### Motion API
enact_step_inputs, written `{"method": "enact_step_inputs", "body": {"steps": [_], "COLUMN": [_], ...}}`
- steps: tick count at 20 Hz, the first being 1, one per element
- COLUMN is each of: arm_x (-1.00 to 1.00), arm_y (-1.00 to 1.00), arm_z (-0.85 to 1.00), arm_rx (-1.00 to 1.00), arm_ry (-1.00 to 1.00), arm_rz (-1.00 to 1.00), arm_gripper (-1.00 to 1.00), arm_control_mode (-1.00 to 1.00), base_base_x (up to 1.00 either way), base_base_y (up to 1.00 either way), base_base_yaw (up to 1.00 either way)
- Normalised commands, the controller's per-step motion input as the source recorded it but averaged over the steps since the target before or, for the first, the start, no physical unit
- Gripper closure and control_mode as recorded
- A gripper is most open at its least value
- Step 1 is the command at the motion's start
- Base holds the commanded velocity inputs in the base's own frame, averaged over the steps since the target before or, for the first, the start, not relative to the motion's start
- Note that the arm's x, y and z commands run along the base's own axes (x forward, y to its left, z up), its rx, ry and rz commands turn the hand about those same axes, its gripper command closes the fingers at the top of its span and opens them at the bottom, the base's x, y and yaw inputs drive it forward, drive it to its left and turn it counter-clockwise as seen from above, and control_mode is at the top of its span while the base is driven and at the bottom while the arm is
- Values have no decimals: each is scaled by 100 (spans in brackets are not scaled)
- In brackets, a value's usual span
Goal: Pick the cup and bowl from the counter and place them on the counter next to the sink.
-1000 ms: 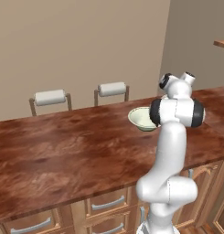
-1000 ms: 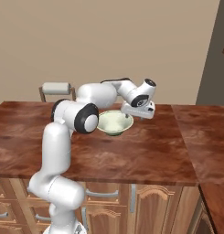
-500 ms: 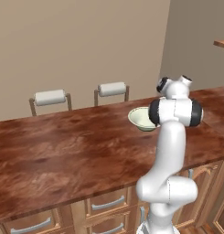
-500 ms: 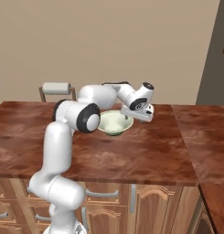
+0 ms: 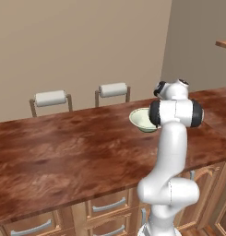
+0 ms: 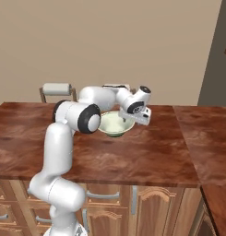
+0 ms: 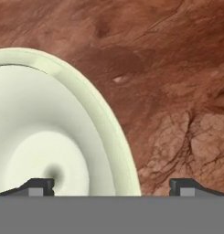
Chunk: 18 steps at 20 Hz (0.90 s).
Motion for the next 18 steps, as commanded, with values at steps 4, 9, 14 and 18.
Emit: {"method": "enact_step_inputs", "body": {"steps": [4, 9, 14, 18], "arm_x": [0, 0, 0, 0], "arm_y": [2, 3, 0, 0], "arm_z": [-21, -11, 0, 0], "arm_rx": [0, 0, 0, 0], "arm_ry": [1, 1, 0, 0], "arm_rz": [-5, -4, 0, 0], "arm_gripper": [-100, -100, 100, 100], "arm_control_mode": [-100, -100, -100, -100], "base_base_x": [0, 0, 0, 0], "base_base_y": [0, 0, 0, 0], "base_base_yaw": [0, 0, 0, 0]}}
